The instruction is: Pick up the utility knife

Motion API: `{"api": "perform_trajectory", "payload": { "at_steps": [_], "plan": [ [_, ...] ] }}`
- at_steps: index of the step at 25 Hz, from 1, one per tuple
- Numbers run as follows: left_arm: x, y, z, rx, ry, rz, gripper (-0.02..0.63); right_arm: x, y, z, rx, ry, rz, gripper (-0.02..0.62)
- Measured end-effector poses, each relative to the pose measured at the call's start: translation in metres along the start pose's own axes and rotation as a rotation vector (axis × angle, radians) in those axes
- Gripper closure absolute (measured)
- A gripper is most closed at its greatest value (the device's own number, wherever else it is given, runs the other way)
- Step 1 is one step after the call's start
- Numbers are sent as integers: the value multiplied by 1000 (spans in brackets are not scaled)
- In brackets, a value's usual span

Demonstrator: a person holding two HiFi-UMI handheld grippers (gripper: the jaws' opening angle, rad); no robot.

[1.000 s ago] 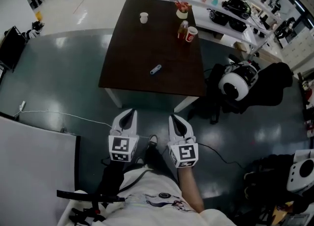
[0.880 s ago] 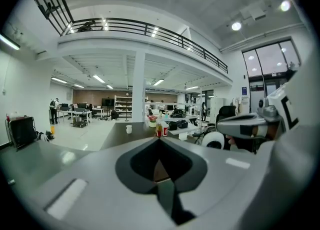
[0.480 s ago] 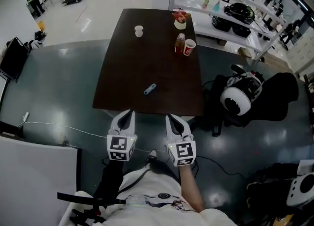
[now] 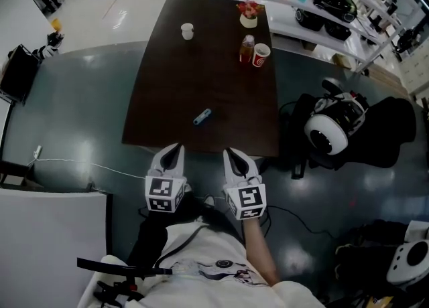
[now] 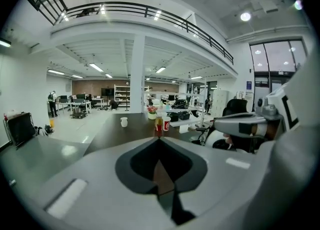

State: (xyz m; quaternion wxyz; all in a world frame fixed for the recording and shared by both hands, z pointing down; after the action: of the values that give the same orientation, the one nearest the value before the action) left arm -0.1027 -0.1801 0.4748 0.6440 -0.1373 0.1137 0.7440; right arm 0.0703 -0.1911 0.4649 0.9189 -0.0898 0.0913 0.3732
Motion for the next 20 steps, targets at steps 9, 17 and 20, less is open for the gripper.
{"api": "perform_trajectory", "payload": {
  "at_steps": [9,17,20],
  "plan": [
    [-30,-3,-7,24,26,49,607,-9,-13,-5,-8,31,16,594],
    [-83,33,-7,56,64,95,607,-66,-32,-14,-22,55,46,594],
    [-96,50,-5,71,84,105,607,-86,-34,-12,-38,71,46,594]
  ]
}}
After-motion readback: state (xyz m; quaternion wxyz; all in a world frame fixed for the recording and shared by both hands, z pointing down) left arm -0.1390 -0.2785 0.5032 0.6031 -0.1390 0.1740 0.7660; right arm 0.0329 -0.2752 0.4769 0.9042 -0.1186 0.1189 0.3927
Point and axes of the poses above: the fingertips, and each gripper's own axes: x backward along the fingers, y to its left, z out of its underside, the point moved 5 cm from there along x, backward along the fingers, and after that the axes turned 7 degrees about -z, right-handed, at the moved point
